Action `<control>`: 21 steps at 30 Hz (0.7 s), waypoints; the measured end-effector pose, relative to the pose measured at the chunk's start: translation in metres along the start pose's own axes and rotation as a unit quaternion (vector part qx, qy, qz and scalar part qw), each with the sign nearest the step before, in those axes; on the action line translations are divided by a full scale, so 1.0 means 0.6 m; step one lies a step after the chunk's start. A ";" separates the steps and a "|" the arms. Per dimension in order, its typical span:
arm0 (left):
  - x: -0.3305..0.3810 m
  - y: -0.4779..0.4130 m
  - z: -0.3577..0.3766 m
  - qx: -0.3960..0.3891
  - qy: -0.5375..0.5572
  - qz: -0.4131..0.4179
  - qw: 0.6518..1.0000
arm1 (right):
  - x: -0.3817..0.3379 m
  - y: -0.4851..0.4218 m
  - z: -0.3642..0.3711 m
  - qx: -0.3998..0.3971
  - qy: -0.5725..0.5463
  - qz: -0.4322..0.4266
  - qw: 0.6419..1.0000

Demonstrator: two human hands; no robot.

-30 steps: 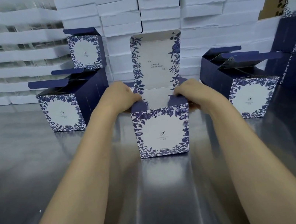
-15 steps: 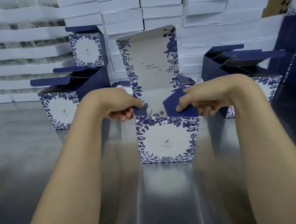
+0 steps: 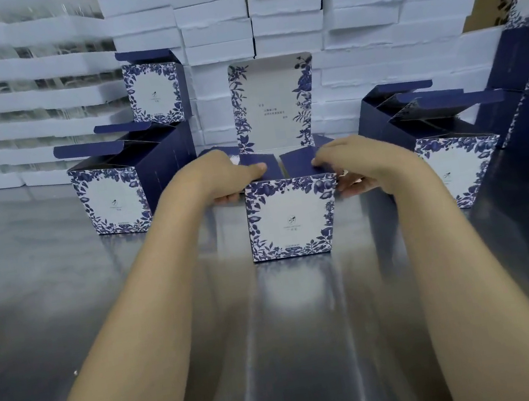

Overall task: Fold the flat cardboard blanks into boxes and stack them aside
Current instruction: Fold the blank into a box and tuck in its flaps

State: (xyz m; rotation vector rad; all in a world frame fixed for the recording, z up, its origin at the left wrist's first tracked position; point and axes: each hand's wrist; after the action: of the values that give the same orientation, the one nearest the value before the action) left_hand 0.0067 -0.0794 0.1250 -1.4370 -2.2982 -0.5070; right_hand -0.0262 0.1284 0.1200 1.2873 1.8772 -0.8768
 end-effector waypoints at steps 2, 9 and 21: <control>0.002 0.004 0.002 -0.031 -0.043 0.005 0.999 | 0.003 0.000 0.001 -0.023 -0.007 0.007 1.000; -0.004 -0.013 0.012 -0.077 0.068 -0.024 0.994 | 0.005 0.000 0.013 -0.007 -0.045 0.027 0.999; -0.024 -0.057 0.061 -0.130 0.419 0.091 0.894 | 0.021 -0.027 0.038 0.243 -0.313 -0.174 0.902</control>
State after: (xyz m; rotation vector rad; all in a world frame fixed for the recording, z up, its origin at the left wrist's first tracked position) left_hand -0.0229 -0.0865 0.0829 -1.1820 -1.4287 -1.1413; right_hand -0.0413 0.1109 0.0996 0.7728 1.4147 -1.7924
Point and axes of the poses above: each hand's wrist, its own y-axis away from the middle knuckle, its own z-axis out of the palm, x = y × z, and after that the axes turned 15 degrees about -z, right-handed
